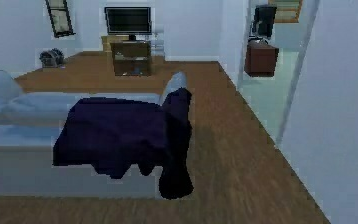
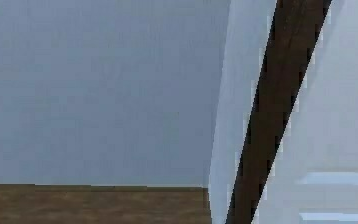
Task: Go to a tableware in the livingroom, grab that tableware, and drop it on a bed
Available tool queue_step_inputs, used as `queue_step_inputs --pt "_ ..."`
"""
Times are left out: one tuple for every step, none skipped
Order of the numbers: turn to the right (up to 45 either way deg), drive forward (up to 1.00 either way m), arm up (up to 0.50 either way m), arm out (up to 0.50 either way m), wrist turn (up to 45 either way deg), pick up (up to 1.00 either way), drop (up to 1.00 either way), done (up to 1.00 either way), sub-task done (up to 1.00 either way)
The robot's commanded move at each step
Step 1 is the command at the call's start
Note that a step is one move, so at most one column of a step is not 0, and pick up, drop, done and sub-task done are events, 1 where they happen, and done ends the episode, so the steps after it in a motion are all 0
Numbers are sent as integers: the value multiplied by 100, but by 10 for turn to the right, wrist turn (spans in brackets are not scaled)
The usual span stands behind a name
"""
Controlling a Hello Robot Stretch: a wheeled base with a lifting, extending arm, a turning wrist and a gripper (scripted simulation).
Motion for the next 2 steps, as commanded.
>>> queue_step_inputs --pt "-450 0 0 0 0 0 0 0 0" --pt "-210 0 0 0 0 0 0 0 0"
